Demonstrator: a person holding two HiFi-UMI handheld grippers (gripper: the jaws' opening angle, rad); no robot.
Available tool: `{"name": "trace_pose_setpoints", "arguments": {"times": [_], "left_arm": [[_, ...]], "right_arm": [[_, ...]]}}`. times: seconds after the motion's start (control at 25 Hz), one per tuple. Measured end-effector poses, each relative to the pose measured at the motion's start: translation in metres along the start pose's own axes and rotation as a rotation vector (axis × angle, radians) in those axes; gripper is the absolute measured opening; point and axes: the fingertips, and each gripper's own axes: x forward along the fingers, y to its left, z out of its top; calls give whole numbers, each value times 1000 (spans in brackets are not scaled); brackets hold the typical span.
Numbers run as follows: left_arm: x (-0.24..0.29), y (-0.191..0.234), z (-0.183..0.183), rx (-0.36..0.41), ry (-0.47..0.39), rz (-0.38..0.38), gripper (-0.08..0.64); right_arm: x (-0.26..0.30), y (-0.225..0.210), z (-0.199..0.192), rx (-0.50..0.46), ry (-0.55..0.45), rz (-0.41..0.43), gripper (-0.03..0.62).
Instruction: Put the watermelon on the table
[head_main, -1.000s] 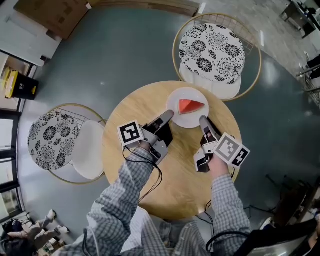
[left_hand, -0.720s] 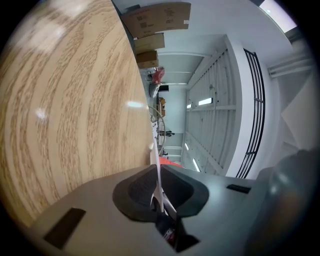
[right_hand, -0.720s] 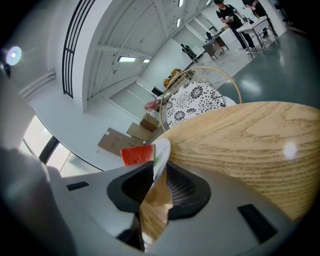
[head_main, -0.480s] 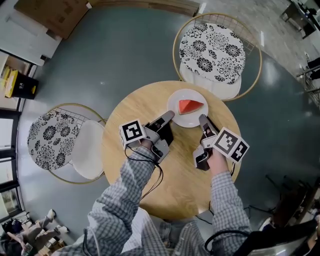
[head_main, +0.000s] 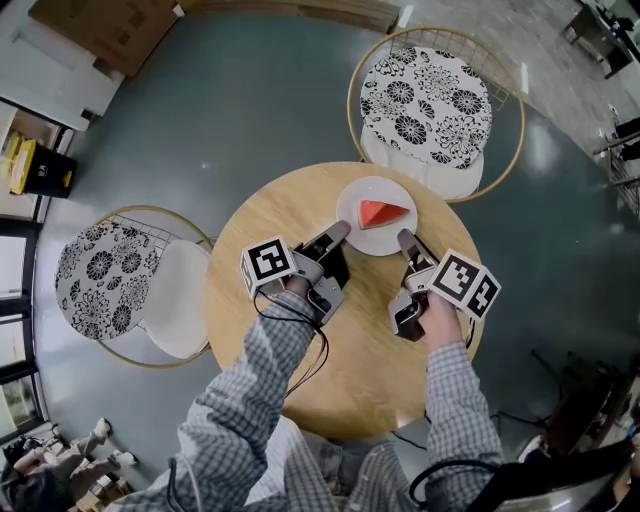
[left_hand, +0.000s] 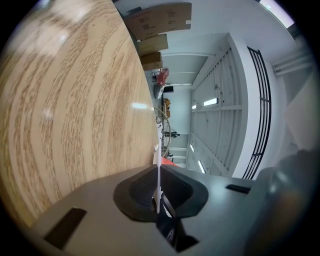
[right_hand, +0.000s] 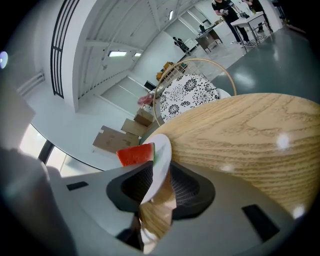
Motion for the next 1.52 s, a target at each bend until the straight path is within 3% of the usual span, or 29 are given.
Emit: {"name": "trace_pose_setpoints", "arguments": {"times": [0.32, 0.48, 0.64, 0.84, 1.12, 1.28, 1.52], "left_arm": [[0, 2, -1, -9, -4, 2, 23], [0, 2, -1, -9, 2, 5, 23], [0, 2, 0, -6, 5, 7, 23], [1, 0, 0, -3, 10, 12, 23], [1, 2, 0, 1, 14, 16, 23], [1, 2, -1, 3, 14, 17, 23], [1, 1, 0, 6, 13, 21, 23]], "right_arm": [[-7, 7, -20, 1, 55, 44, 97], [-18, 10, -28, -115, 65, 35, 97], [-27, 20, -38, -398, 71, 32, 97], [-26, 34, -57, -1020, 118, -64, 97], [-12, 41, -80, -1747, 175, -218, 97], [-3, 44, -85, -1937, 185, -257, 97], [2, 44, -86, -2022, 206, -279, 37]]}}
